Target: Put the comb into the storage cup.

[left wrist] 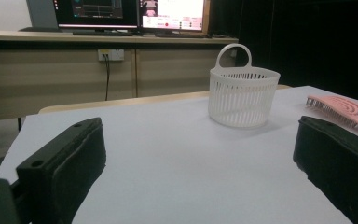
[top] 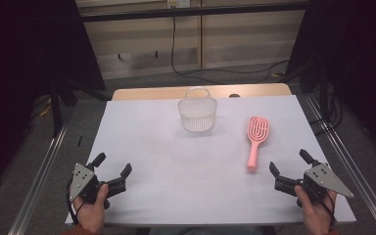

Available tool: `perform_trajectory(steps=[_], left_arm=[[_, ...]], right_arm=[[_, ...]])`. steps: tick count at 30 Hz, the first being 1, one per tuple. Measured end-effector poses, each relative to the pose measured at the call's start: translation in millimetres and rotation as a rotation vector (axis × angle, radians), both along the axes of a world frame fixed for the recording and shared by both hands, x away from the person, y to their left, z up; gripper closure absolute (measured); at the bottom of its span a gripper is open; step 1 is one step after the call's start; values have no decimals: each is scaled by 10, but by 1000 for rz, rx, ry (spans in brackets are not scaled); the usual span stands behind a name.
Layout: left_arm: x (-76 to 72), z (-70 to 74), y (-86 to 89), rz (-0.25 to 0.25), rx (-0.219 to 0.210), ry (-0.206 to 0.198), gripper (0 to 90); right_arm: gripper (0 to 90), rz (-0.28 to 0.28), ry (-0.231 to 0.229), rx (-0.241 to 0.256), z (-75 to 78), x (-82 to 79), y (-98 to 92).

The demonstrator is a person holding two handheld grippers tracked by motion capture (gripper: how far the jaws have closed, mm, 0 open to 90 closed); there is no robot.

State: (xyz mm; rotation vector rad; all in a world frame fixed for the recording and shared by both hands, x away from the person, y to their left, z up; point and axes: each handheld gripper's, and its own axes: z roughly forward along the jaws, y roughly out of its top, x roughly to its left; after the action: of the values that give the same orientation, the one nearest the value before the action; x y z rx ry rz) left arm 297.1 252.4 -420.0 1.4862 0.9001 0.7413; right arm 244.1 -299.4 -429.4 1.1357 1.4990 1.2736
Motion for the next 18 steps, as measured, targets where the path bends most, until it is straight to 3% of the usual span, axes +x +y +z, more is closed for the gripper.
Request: perform_trajectory(steps=[18], left_arm=[[-9,15,-16,-15,3,-5,24]], right_arm=[[0,16,-13,-23,-18,14,1]])
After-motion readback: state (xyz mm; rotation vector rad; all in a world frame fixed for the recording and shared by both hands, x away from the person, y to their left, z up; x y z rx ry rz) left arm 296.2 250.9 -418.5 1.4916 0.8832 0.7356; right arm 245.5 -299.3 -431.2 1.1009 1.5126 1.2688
